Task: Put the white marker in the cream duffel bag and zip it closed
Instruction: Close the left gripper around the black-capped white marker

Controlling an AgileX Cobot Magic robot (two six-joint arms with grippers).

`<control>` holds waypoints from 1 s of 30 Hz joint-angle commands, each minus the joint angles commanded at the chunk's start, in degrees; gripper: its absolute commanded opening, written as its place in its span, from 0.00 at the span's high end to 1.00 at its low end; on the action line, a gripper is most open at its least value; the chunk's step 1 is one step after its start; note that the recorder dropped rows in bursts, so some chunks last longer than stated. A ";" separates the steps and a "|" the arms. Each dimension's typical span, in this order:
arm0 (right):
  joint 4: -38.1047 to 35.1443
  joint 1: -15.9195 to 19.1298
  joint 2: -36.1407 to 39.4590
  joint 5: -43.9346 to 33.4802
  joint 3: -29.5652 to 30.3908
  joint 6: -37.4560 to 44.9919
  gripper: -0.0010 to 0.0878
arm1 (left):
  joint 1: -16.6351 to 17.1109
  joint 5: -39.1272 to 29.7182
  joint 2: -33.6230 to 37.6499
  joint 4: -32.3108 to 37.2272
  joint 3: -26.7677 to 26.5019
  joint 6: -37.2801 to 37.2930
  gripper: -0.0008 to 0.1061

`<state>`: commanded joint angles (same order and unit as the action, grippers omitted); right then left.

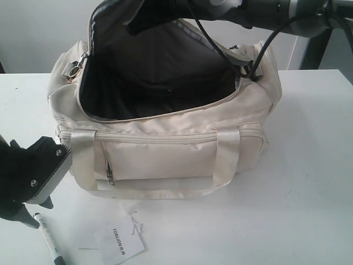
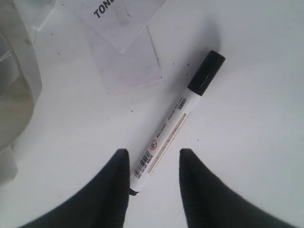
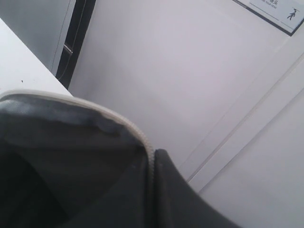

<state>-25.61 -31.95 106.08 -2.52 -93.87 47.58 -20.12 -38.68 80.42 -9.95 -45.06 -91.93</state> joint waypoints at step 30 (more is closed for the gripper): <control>0.00 0.00 0.00 0.00 0.00 0.00 0.99 | 0.00 1.48 7.92 0.53 1.83 -11.01 0.49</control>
<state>-25.61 -31.95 106.08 -2.52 -93.87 47.58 -20.12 -37.20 88.34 -9.41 -43.23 -102.95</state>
